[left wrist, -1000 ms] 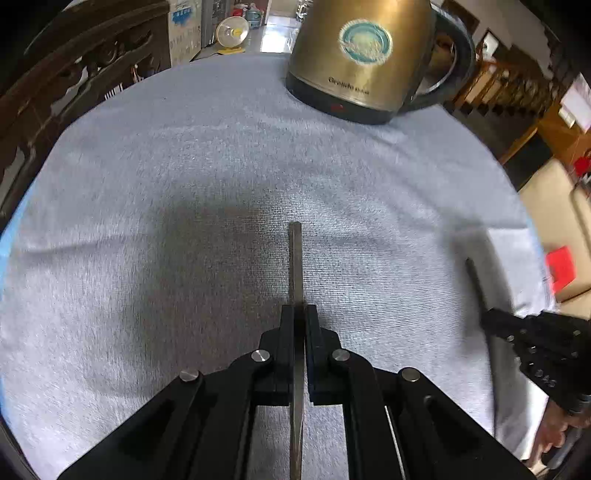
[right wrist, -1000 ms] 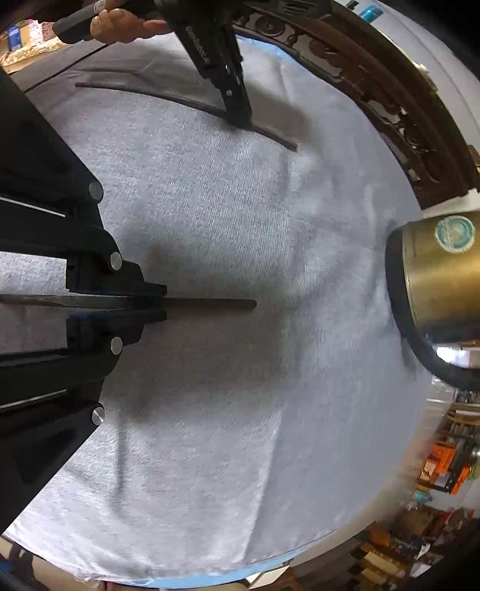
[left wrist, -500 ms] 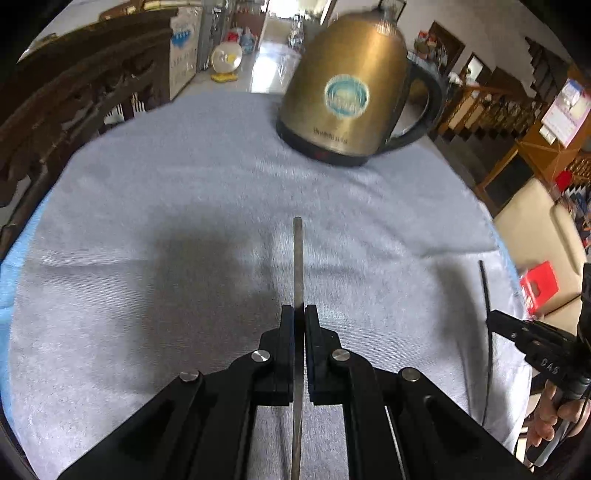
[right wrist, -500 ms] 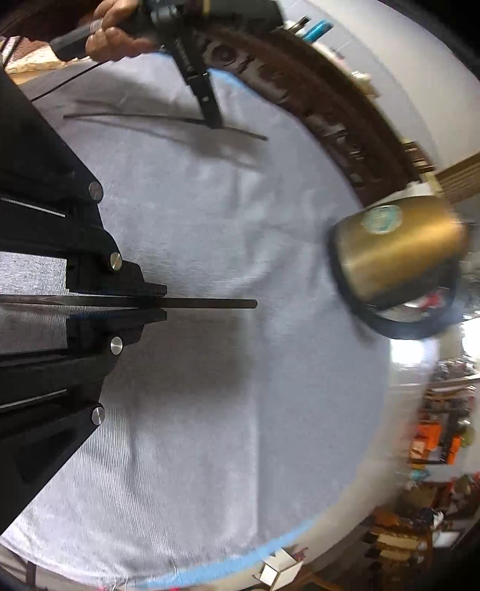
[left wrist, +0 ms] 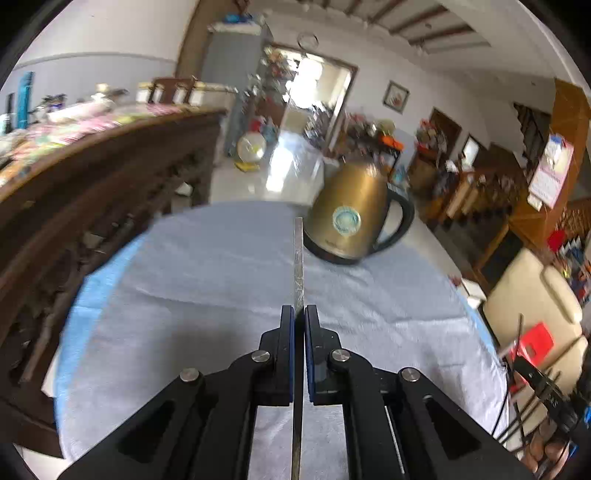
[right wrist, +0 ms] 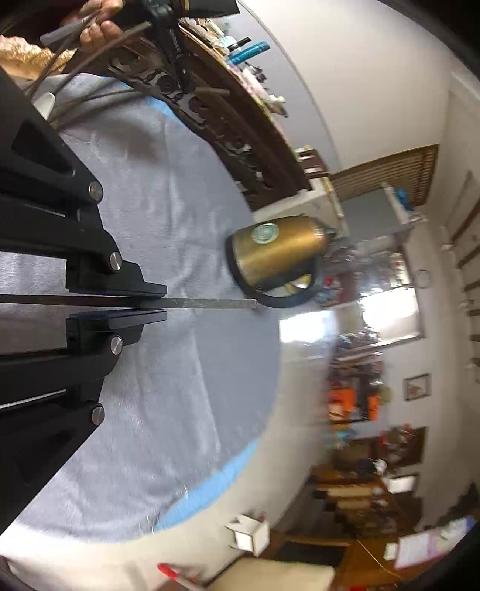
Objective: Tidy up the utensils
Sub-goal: 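Lift the chopsticks with both tools and carry them over the grey cup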
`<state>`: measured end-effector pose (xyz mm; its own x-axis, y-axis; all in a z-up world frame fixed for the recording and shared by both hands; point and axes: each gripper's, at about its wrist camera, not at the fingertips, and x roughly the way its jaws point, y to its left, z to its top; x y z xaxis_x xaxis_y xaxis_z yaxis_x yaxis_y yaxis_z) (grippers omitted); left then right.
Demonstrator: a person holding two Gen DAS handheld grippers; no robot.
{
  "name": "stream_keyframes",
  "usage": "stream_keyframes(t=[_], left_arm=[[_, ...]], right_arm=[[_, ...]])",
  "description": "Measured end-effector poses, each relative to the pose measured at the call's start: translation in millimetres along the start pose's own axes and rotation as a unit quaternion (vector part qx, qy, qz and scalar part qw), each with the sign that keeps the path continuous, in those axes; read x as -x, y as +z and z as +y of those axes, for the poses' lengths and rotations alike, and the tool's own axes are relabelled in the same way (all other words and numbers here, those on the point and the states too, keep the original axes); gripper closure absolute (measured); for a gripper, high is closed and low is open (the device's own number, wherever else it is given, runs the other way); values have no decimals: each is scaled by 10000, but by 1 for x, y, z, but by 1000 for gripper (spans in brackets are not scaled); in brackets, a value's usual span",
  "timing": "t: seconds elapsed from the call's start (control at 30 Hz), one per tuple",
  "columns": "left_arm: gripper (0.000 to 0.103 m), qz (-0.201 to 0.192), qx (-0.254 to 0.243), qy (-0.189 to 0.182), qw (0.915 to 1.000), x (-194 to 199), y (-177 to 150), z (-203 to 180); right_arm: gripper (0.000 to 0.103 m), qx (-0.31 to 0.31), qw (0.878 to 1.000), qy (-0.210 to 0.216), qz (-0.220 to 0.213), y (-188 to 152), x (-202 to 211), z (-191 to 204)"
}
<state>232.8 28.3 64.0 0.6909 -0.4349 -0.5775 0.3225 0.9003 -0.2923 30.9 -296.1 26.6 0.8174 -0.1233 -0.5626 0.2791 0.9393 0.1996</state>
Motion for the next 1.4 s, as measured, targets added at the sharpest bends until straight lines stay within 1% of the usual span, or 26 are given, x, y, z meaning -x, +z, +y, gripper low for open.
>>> stream_keyframes(t=[0.03,0.1,0.17,0.2,0.33,0.37,0.43,0.53,0.7,0.8,0.97,1.07,1.27,1.4], left_arm=[[98,-88,50,7,9999,9,0,3],[98,-306,194,30,9993,31,-3,10],[98,-581,260,92,9979,60,-8,17],[98,-660,266,118,9974,66,-10,16],[98,-1024,300,141,9942,109,-27,12],[98,-1120,338,77,9931,121,-32,10],[98,-1218,445,-44,9916,136,-39,5],[98,-1309,565,-246,9895,150,-50,-5],[98,-1668,532,-391,9838,172,-64,-28],[98,-1836,248,-251,9824,179,-69,-46],[98,-1736,-60,-87,9848,180,-77,-64],[98,-1766,-225,42,9840,182,-83,-72],[98,-1738,-327,198,9840,185,-87,-80],[98,-1741,-361,234,9838,187,-90,-84]], right_arm=[[96,5,9999,-36,-105,-2,5,5],[96,-16,9989,-81,-457,-7,31,9],[96,-51,9975,-107,-697,-10,47,12],[96,-77,9960,-101,-885,-12,62,16],[96,-155,9908,-52,-1346,-18,97,27],[96,-209,9885,-7,-1501,-21,109,31],[96,-296,9856,87,-1665,-23,119,36],[96,-451,9801,291,-1913,-26,135,45],[96,-375,9701,399,-2364,-34,151,72],[96,-129,9683,297,-2478,-39,154,91],[96,-61,9716,394,-2331,-45,149,105],[96,-198,9734,457,-2237,-49,145,101],[96,-271,9744,459,-2184,-54,142,97],[96,-307,9743,512,-2170,-58,140,95]])
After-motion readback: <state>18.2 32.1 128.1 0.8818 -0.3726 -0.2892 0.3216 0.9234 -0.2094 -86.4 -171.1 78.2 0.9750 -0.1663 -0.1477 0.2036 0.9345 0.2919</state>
